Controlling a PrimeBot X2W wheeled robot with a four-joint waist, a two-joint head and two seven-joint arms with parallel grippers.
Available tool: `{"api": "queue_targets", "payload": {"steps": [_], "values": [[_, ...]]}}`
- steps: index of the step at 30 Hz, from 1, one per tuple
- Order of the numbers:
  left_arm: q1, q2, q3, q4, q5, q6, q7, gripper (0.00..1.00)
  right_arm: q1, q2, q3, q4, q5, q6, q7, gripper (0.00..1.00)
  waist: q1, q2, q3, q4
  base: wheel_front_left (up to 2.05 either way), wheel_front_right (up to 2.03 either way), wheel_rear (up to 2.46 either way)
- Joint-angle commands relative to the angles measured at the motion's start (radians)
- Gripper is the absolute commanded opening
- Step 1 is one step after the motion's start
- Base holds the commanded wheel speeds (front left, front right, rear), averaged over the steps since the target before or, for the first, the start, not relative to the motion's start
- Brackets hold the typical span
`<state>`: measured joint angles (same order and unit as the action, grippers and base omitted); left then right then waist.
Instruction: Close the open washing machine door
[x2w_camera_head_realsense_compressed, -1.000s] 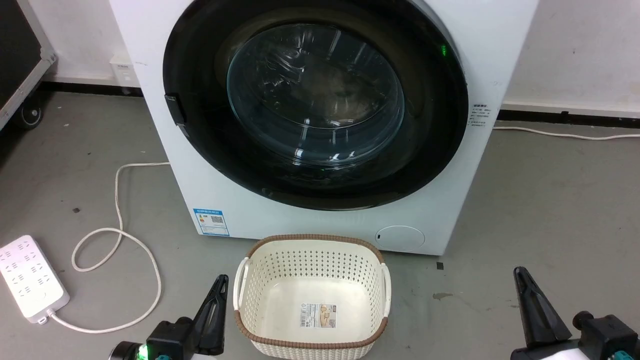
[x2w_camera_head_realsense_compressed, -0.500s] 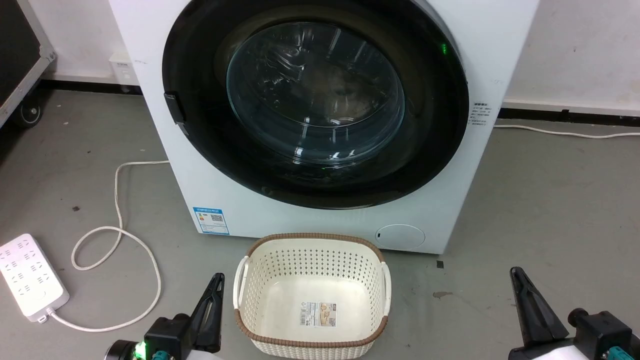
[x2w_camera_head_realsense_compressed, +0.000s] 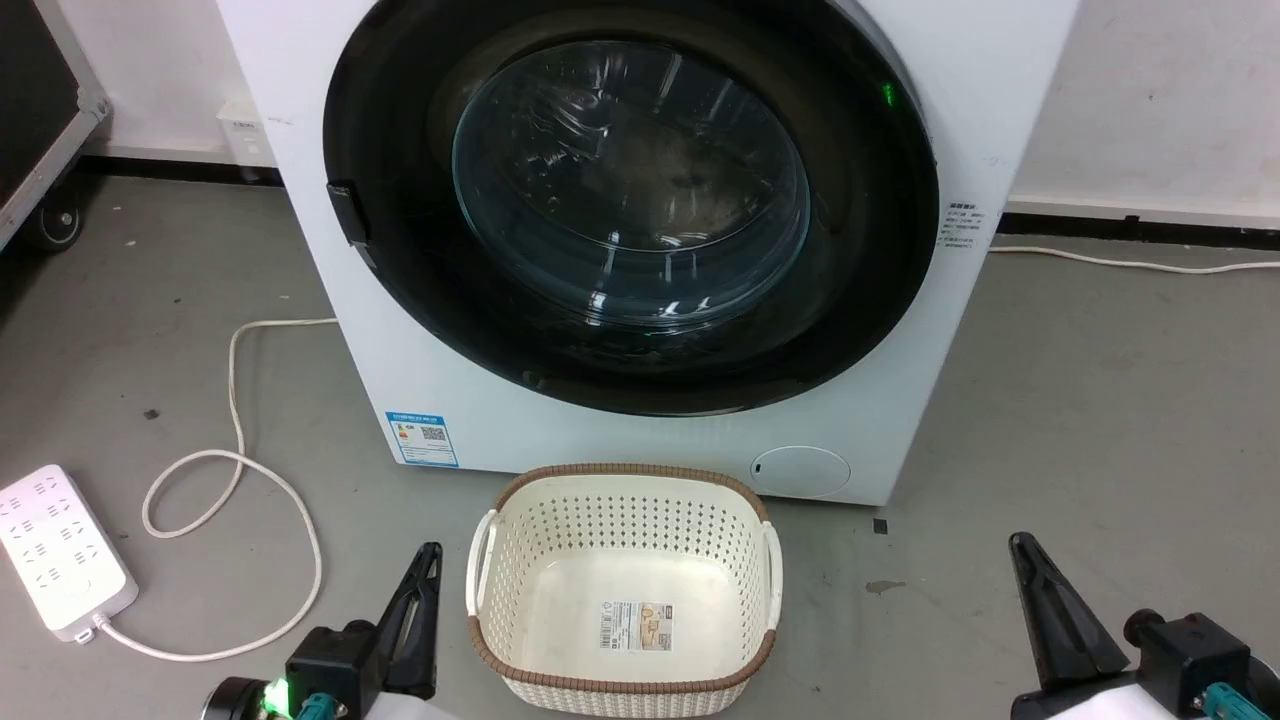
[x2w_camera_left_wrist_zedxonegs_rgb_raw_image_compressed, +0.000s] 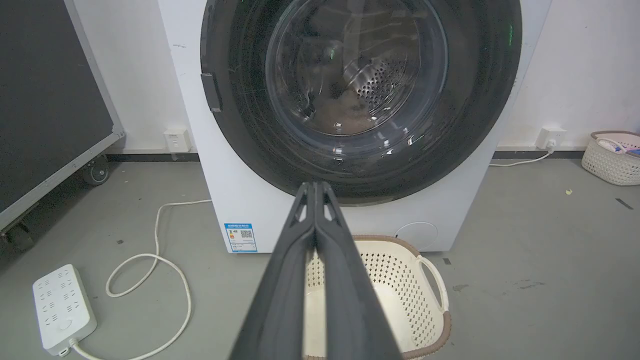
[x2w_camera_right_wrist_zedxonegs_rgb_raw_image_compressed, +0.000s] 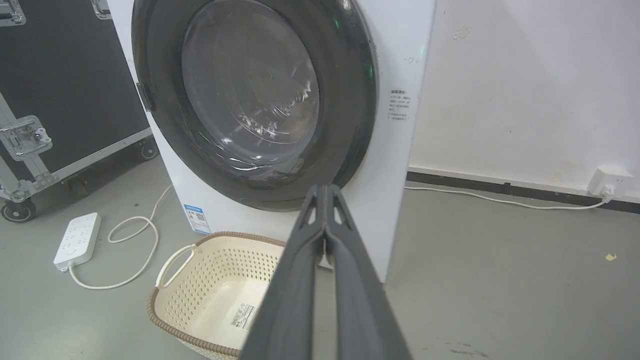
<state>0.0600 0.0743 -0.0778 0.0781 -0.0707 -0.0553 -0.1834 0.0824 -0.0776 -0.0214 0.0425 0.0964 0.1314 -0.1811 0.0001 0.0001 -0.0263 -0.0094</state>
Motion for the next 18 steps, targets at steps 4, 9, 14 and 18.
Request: {"api": "queue_targets", "payload": {"steps": [4, 9, 14, 18], "values": [[-0.017, -0.004, 0.008, -0.008, 0.009, 0.006, 0.013, 0.0, -0.019, 0.008, 0.003, -0.009, -0.011, 0.0, 0.01, 0.0, 0.0, -0.0001, 0.001, 0.0, 0.0, 0.0, 0.0], [-0.019, -0.006, 0.012, -0.012, 0.013, 0.009, 0.023, 0.0, -0.023, 0.009, 0.004, -0.011, -0.016, 0.0, 0.02, 0.0, 0.0, -0.0001, 0.003, 0.001, 0.0, 0.0, 0.0], [-0.022, -0.007, 0.016, -0.017, 0.016, 0.012, 0.033, 0.0, -0.027, 0.01, 0.005, -0.013, -0.021, 0.0, 0.03, 0.0, 0.0, -0.0001, 0.004, 0.002, 0.0, 0.0, 0.0], [-0.024, -0.008, 0.02, -0.02, 0.019, 0.015, 0.042, 0.0, -0.03, 0.011, 0.006, -0.015, -0.025, 0.0, 0.039, 0.0, 0.0, -0.0001, 0.005, 0.002, 0.0, 0.0, 0.0]]}}
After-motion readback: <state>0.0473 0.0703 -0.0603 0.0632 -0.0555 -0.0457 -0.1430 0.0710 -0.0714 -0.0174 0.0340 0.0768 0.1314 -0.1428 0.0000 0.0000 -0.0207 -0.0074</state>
